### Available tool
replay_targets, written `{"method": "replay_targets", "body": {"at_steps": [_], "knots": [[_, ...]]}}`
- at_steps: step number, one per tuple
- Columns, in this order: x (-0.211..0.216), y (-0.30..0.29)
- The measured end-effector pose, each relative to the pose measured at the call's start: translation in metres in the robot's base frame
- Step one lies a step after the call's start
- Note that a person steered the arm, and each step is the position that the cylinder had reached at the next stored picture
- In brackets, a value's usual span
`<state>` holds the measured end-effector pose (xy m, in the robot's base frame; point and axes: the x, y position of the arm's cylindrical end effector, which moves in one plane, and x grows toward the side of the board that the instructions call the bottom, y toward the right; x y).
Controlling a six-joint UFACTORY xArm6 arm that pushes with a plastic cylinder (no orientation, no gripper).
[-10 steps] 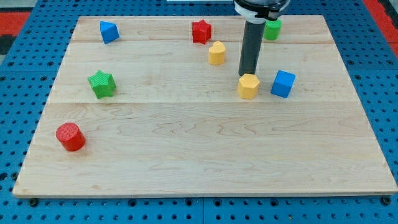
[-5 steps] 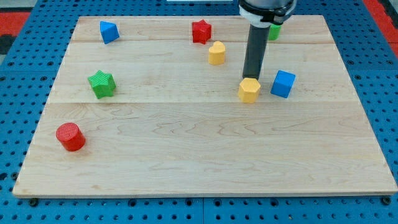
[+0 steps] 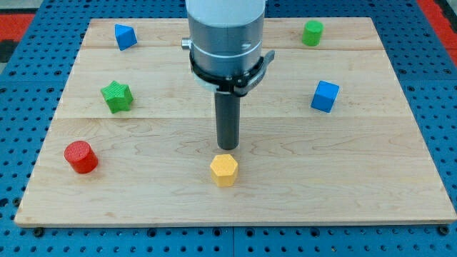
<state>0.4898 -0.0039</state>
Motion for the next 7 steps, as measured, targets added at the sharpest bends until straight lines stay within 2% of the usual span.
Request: {"method": "replay_targets", "body": {"at_steps": [2, 3, 5, 6, 7], "knots": [[-0.100, -0.028], [-0.119, -0.047], [-0.119, -0.075], [-0.119, -0.077], [-0.140, -0.055]]}}
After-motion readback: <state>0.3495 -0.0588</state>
